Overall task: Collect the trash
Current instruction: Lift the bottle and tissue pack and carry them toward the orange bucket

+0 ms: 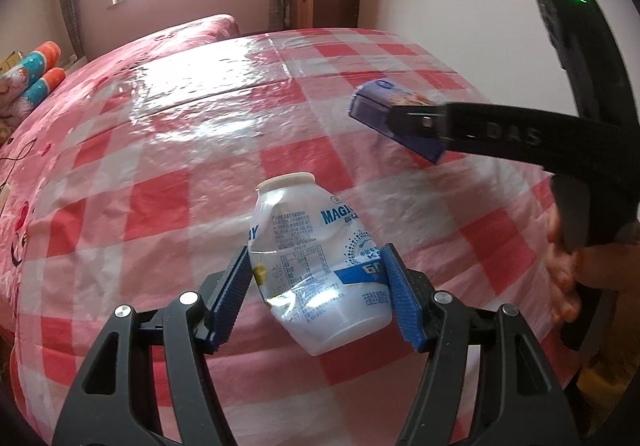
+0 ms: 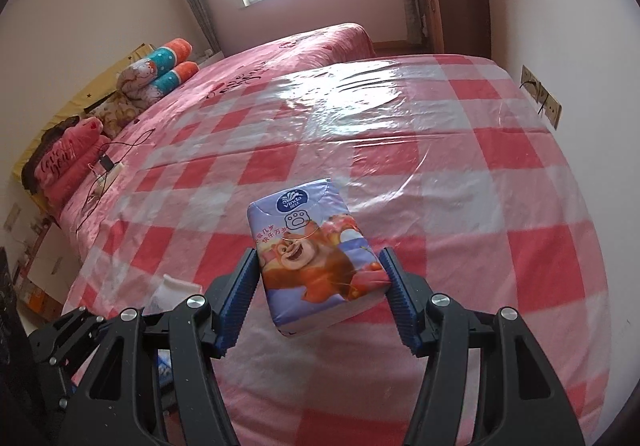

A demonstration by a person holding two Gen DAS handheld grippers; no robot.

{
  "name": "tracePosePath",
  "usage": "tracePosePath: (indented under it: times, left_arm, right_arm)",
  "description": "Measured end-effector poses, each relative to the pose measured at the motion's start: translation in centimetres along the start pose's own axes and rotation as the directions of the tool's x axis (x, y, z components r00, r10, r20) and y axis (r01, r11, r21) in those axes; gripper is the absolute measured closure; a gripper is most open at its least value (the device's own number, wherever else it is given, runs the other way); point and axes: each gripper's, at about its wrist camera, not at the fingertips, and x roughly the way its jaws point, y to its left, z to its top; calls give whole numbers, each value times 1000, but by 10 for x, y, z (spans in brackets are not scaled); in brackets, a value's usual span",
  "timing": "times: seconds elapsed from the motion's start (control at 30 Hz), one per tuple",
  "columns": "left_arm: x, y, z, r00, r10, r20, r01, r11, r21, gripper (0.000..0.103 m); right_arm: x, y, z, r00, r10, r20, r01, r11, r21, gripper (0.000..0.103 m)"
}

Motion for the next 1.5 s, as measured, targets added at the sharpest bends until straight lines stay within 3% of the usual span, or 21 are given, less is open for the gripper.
tracePosePath:
  times: [0.6,1.5]
  left_arm:
    - [-33,53,-32,995,96,12,-95,994,-57,37]
    - [-80,145,-86,973,232,9,-226,953,-203,37]
  right_arm:
    - [-21,38,-33,999,32,-24,-32,999,-10,41]
    - [-16,156,-63,985,115,-131,-139,972,-190,41]
